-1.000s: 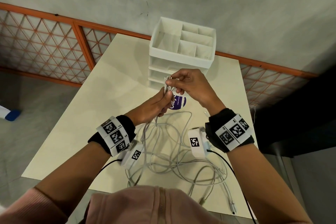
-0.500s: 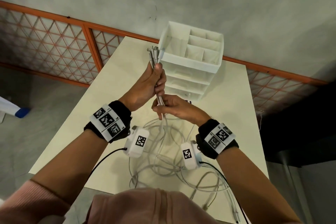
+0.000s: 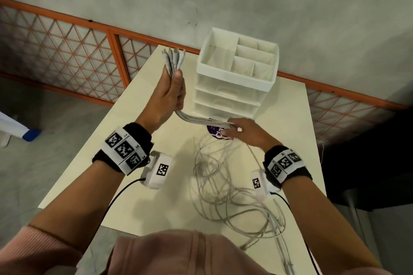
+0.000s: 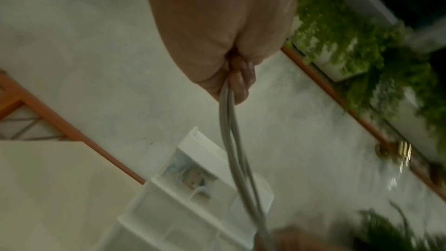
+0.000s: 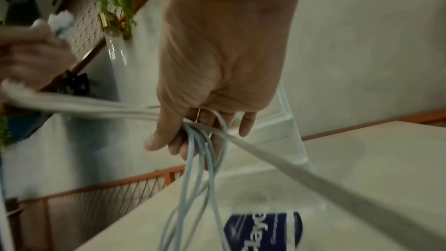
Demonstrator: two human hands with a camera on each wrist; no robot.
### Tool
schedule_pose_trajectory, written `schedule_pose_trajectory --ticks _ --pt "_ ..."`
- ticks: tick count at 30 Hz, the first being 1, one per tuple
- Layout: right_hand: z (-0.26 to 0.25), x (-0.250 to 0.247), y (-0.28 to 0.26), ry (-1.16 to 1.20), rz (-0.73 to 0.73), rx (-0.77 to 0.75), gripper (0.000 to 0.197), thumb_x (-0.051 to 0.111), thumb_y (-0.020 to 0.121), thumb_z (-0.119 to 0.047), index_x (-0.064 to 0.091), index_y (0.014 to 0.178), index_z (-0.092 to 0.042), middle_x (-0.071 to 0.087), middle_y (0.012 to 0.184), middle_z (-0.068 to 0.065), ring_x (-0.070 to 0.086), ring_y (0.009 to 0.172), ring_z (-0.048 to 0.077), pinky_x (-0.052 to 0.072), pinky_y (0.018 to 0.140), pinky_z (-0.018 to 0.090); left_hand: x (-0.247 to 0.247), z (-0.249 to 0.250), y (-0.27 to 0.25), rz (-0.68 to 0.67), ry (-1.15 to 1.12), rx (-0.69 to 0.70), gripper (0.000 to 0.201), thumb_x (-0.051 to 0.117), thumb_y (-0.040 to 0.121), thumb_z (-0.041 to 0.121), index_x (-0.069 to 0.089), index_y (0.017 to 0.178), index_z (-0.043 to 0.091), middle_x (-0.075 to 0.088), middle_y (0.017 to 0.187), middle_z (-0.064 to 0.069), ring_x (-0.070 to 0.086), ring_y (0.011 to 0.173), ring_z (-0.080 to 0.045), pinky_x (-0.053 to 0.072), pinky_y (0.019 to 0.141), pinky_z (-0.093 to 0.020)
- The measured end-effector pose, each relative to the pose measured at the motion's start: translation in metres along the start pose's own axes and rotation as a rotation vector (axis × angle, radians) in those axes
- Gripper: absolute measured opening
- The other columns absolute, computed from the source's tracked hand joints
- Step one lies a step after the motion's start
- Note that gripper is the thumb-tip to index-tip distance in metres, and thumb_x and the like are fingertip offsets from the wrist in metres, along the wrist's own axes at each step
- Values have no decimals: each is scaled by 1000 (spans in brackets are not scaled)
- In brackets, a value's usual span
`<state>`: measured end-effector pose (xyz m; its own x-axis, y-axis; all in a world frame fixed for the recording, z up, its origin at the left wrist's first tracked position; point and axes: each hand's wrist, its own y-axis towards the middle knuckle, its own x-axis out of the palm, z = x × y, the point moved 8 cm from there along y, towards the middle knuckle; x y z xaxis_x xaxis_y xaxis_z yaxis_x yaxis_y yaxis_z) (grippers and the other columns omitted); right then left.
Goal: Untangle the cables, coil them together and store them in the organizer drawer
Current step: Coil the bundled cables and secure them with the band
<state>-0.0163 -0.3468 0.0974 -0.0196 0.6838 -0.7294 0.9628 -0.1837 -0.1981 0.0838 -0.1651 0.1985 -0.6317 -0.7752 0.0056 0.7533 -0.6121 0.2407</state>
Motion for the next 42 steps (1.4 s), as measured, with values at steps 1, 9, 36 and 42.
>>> schedule_pose_trajectory --ticks 1,9,36,42 --pt "0 -9 0 31 17 0 27 70 83 -32 66 87 -6 65 74 10 57 71 12 39 71 27 0 -3 -2 -6 64 18 29 30 102 35 42 110 10 30 59 13 24 48 -7 23 46 -24" --pt "-68 -44 -5 252 10 -85 14 72 82 -18 66 78 -6 53 51 -11 43 43 -1 33 45 14 44 -32 -11 -264 594 -61 31 79 72 35 60 89 17 52 60 5 43 53 -7 32 51 -15" --pt "21 -140 -49 80 309 118 38 66 82 -45 67 73 -8 40 42 -12 34 40 3 27 42 14 -60 -80 -10 322 626 -348 29 70 84 25 61 83 -2 53 68 -15 52 72 -28 31 64 -30" --pt "-2 -117 -35 1 239 113 64 34 94 -59 69 69 -12 48 60 -2 46 62 14 39 69 28 -24 -58 -4 211 504 -205 48 85 63 35 47 81 13 37 57 5 31 51 -11 29 49 -20"
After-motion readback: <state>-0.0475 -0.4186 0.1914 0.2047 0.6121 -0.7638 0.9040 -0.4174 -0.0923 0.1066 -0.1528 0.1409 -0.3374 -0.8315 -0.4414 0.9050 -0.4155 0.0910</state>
